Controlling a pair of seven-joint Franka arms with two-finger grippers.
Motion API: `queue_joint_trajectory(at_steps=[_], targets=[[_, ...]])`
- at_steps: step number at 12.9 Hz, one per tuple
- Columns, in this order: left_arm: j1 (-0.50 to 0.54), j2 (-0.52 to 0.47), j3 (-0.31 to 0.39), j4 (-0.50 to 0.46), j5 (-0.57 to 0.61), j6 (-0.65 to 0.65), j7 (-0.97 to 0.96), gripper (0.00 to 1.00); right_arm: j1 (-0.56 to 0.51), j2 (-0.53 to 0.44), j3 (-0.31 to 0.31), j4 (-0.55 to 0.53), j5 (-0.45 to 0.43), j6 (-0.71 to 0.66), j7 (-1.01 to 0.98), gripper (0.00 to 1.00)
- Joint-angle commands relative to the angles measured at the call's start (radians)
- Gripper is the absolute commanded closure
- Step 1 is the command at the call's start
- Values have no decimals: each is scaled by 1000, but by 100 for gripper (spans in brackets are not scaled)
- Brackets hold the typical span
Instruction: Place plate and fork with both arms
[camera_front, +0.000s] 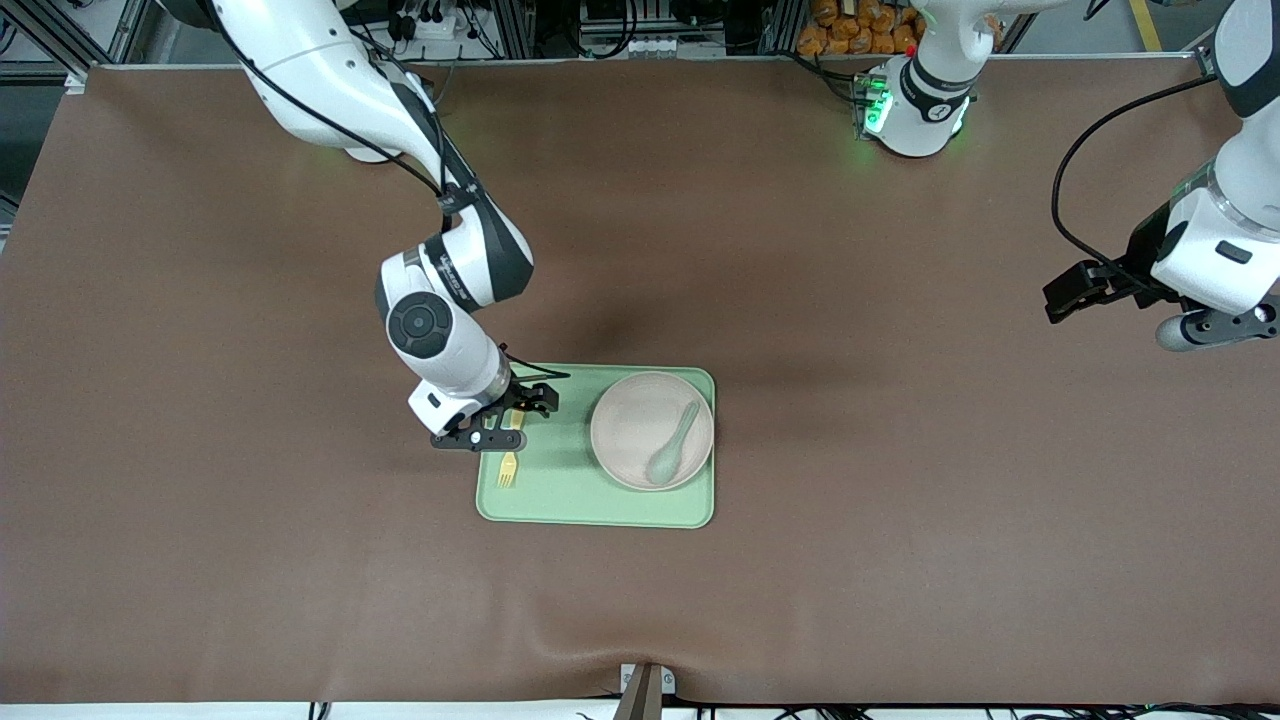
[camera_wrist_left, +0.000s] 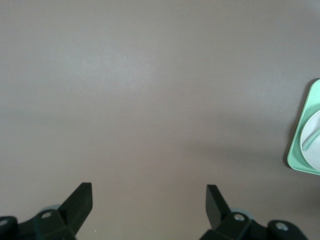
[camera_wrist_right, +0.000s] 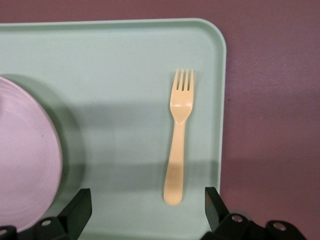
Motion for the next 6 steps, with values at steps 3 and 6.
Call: queue_joint_trajectory(at_steps=[3, 6], targets=[[10, -6, -4, -1, -13, 9, 10, 0, -34, -120, -21, -21, -68, -140, -27, 0], [8, -6, -2, -1, -13, 9, 10, 0, -101, -187, -24, -23, -68, -257, -98, 0]])
